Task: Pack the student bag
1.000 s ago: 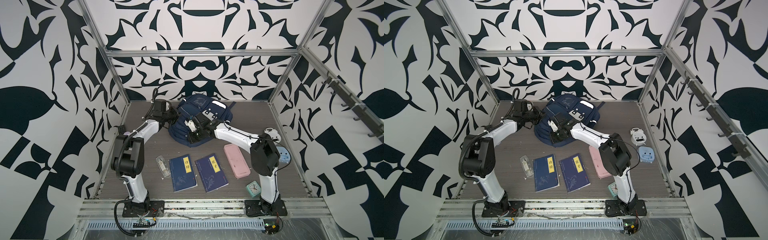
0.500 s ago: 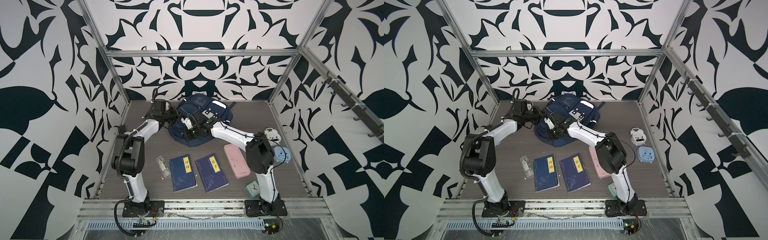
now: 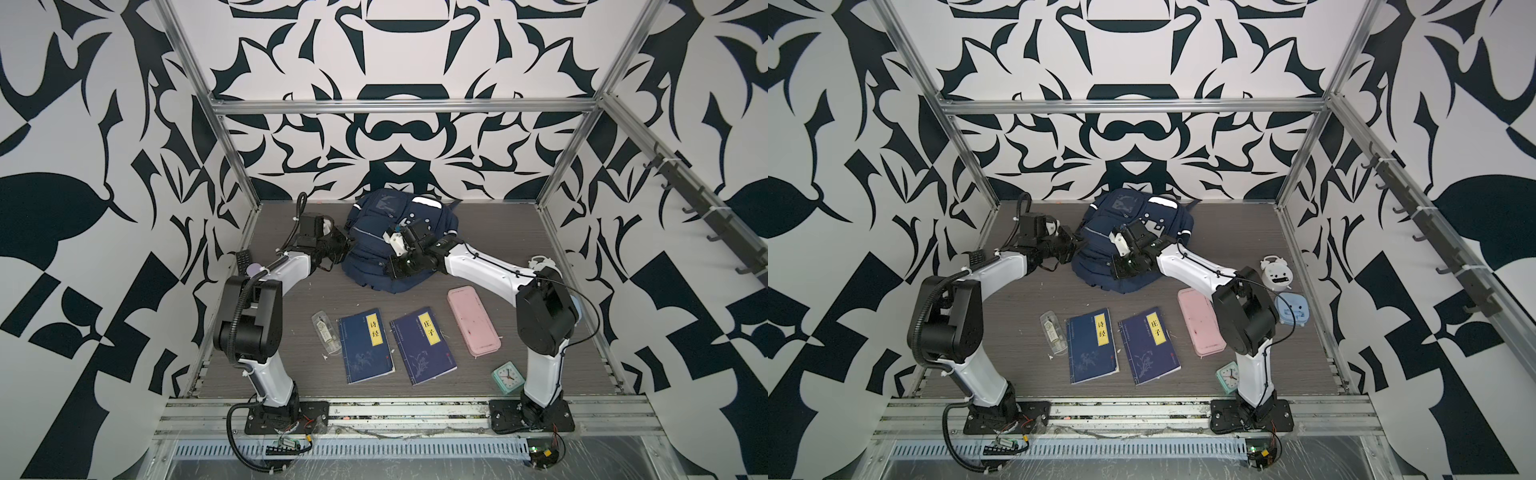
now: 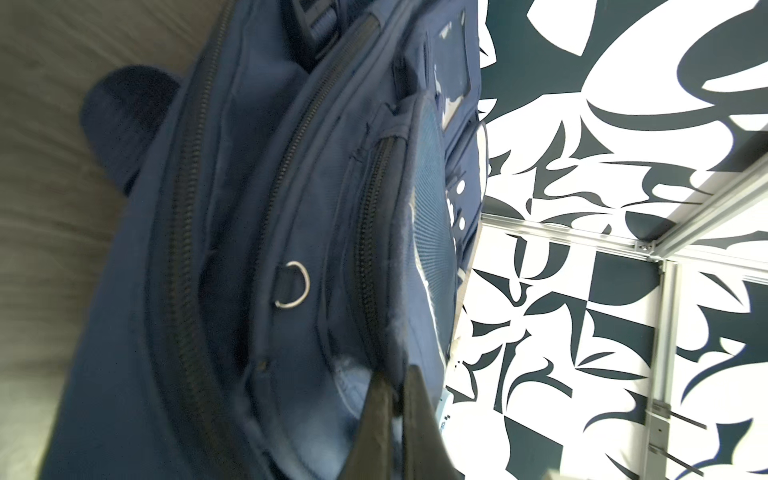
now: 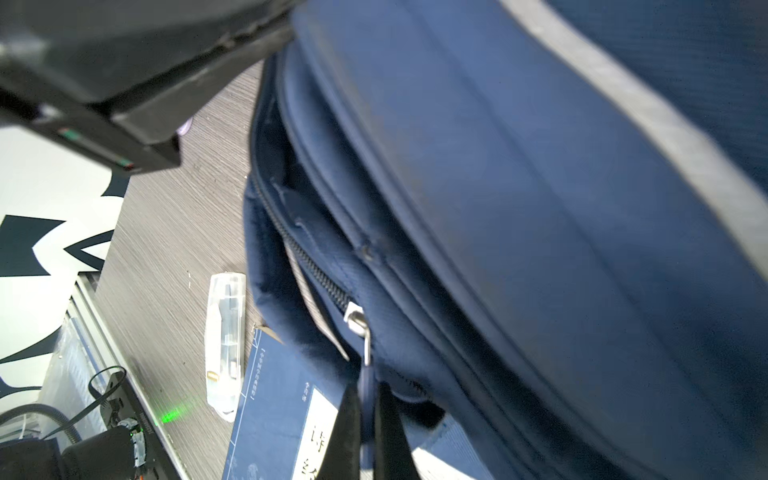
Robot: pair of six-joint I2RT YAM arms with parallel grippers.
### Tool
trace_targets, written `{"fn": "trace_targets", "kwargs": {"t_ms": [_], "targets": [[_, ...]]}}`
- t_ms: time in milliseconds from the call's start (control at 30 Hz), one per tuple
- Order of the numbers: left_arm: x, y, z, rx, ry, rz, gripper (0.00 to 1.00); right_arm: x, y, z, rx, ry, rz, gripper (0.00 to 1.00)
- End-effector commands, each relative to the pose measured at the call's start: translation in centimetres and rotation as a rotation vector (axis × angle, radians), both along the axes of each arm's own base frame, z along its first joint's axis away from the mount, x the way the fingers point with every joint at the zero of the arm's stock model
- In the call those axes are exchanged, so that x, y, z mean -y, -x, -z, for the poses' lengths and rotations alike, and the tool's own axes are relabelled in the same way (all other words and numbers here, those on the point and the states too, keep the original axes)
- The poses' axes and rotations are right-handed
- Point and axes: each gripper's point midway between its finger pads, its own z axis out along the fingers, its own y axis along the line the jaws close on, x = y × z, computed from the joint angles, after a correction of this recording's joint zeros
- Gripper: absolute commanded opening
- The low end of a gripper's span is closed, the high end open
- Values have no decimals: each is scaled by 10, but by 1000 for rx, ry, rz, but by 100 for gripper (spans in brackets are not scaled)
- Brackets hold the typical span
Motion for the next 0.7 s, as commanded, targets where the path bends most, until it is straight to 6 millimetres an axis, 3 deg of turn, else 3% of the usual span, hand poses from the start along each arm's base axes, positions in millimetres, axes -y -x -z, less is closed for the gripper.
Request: {"fn": "trace_targets", "kwargs": {"t_ms": [0,200,367,533,667], "targets": [[-32,-5,-30,85,6,-128,0,41,-23,-16,65,27,92,0],[-40,17,-32,94,-7,-205,0,82,-32,-13,60,65,151,0],[-8,30,-40,119,-5,-139,0,89,-29,-11,34,92,139,0],[22,26,-43,122,13,-73,0,63,-14,-16,12,66,66,0],[34,20,-45,124,38,-63,0,39,2,-11,3,86,0,0]]}}
